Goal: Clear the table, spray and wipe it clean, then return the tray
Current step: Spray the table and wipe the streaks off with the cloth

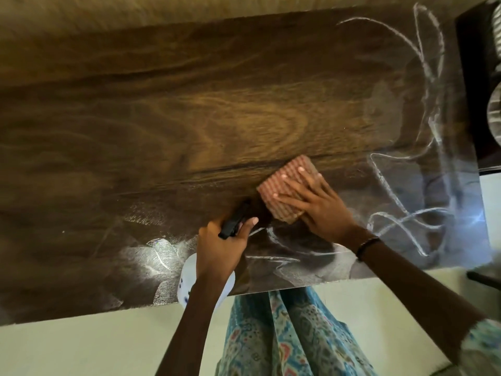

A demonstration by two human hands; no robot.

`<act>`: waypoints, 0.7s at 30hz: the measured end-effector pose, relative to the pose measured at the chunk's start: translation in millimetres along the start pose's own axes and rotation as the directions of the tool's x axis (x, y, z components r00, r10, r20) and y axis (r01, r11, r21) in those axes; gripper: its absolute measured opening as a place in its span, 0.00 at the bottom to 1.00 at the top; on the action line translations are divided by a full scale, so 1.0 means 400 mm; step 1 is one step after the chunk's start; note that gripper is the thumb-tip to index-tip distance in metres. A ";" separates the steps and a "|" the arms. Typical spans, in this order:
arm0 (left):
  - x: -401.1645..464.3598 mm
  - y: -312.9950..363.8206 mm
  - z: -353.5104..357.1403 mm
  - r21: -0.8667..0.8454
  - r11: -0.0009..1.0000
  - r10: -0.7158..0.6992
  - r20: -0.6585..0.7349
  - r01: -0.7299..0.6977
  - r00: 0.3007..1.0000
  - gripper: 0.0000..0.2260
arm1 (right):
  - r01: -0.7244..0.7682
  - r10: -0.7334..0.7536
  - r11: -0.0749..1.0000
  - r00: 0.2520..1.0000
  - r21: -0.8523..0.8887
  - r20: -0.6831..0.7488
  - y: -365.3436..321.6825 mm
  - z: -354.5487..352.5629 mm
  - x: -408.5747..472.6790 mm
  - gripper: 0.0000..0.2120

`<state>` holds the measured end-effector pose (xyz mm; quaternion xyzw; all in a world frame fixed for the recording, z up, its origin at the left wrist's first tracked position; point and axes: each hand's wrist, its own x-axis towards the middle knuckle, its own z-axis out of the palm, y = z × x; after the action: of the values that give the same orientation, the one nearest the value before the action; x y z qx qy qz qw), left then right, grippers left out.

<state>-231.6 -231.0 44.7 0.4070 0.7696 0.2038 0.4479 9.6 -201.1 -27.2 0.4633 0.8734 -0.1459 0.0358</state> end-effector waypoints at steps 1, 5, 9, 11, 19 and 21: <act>-0.002 -0.004 -0.002 -0.013 1.000 0.009 0.009 -0.009 1.000 0.16 | -0.034 0.034 0.999 0.999 0.016 -0.014 0.037 -0.008 -0.030 0.27; -0.011 -0.031 -0.002 -0.021 0.997 0.079 0.063 -0.078 0.995 0.26 | -0.311 0.313 0.946 0.950 0.091 -0.006 0.153 -0.044 -0.020 0.29; -0.030 -0.052 0.010 -0.043 0.998 0.046 0.080 -0.042 0.996 0.24 | -0.474 0.485 0.866 0.874 0.160 -0.033 0.087 -0.050 0.119 0.31; -0.047 -0.060 0.015 -0.022 0.999 0.041 0.113 -0.039 0.993 0.23 | -0.478 0.491 0.859 0.871 0.183 -0.030 0.025 -0.044 0.177 0.32; -0.158 -0.125 0.065 0.078 0.995 0.041 0.192 -0.057 0.980 0.16 | 0.062 -0.062 0.998 0.998 0.004 -0.004 -0.064 0.029 0.029 0.28; -0.176 -0.138 0.076 0.080 0.996 0.016 0.210 -0.034 0.978 0.17 | 0.006 -0.006 1.000 0.999 0.002 -0.035 -0.009 0.027 -0.030 0.27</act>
<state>-211.3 -321.9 28.2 0.4541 0.7210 0.1332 0.5062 12.8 -215.6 -34.3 0.4633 0.8751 -0.1388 0.0193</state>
